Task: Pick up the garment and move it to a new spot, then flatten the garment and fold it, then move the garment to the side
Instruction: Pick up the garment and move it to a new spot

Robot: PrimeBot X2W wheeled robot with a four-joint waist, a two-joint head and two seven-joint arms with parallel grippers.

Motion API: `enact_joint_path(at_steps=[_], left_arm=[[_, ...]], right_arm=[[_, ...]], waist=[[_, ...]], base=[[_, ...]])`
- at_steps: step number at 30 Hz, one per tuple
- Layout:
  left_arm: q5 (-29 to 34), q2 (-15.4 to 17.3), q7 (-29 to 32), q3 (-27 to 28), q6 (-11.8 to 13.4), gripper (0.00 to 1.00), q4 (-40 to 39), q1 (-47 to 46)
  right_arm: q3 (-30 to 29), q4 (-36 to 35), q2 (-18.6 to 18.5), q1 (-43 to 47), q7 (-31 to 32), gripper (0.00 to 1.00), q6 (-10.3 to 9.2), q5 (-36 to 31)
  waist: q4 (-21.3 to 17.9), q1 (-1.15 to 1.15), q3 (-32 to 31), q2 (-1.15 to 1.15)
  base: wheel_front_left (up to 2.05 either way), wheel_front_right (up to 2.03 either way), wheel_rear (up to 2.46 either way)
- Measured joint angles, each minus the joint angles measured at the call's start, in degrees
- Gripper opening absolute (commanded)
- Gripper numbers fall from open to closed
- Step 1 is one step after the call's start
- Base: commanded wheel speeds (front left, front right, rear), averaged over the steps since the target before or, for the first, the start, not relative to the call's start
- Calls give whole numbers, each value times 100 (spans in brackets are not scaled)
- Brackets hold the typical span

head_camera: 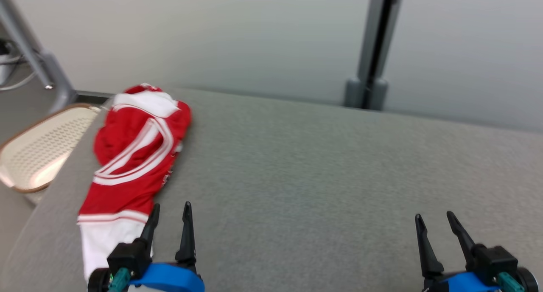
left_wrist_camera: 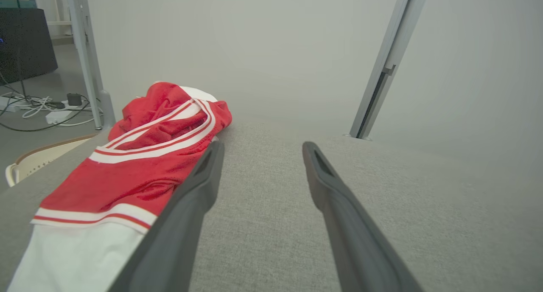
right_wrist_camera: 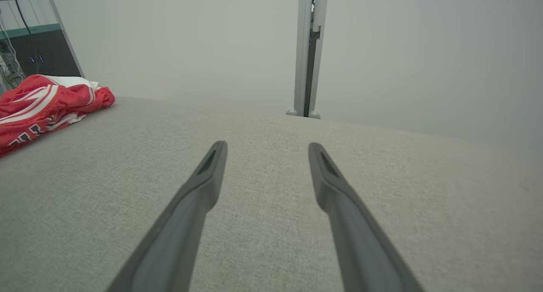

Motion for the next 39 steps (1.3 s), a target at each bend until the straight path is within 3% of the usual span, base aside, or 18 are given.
enact_joint_path(at_steps=[12,18,27,34,39], left_arm=[[42,9,0,198,-8,100,1,10],[47,9,-1,208,-24,100,-2,31],[148,100,0,393,-36,100,-22,3],[416,916,15,697,-93,100,-81,-999],[468,1538,511,764,-231,100,-8,-2092]], right_arm=[[261,-29,1,-54,-1,100,1,64],[383,21,4,-57,-1,100,1,111],[393,-26,5,-121,-1,100,1,86],[312,-125,2,-277,-1,100,0,-136],[299,-154,3,-442,-1,100,1,-311]], waist=[[1579,0,-41,0],[2061,0,70,0],[2084,1,217,0],[1777,1,546,0],[1480,2,915,0]], base=[[0,0,0],[0,0,0],[0,0,0],[0,0,0],[0,0,0]])
